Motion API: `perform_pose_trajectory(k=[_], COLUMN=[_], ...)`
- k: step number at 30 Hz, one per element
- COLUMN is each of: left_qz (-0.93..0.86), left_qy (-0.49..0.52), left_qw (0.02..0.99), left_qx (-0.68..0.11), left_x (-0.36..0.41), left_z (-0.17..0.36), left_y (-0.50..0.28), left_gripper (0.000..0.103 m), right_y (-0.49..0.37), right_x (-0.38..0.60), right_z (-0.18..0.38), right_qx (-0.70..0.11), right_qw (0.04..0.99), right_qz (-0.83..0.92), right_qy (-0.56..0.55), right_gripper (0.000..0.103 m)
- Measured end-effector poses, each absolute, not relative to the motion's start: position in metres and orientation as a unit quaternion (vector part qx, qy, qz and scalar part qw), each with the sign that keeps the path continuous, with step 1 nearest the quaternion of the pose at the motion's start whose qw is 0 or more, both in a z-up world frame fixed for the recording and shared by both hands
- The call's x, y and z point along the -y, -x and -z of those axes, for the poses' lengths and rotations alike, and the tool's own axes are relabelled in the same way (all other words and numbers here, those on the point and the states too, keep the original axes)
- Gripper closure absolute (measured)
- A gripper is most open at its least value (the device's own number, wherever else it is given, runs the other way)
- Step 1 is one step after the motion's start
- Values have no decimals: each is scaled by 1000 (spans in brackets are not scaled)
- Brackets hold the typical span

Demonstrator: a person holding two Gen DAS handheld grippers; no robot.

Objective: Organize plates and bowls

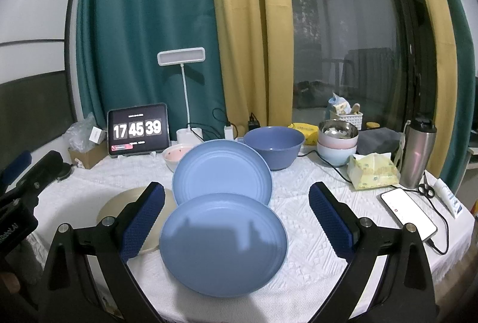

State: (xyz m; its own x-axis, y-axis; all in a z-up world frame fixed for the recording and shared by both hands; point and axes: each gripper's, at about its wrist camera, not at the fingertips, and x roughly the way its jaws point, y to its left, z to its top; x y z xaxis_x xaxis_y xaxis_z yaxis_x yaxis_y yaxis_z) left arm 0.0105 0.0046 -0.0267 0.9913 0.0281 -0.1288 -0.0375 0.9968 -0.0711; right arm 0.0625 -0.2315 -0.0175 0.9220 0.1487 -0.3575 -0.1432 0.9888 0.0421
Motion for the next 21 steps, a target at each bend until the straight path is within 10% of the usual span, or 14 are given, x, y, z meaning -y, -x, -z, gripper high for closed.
perform_pose_trajectory(k=[21], left_qz=[29], left_qy=[10], left_qw=[985], left_qx=[-168], left_x=[20], left_z=[81], left_y=[-71], left_gripper=[2], right_y=[-108], right_x=[266], right_z=[71], right_qx=[-255], right_qw=[965], right_qz=[-52], right_qy=[-30], right_gripper=[17])
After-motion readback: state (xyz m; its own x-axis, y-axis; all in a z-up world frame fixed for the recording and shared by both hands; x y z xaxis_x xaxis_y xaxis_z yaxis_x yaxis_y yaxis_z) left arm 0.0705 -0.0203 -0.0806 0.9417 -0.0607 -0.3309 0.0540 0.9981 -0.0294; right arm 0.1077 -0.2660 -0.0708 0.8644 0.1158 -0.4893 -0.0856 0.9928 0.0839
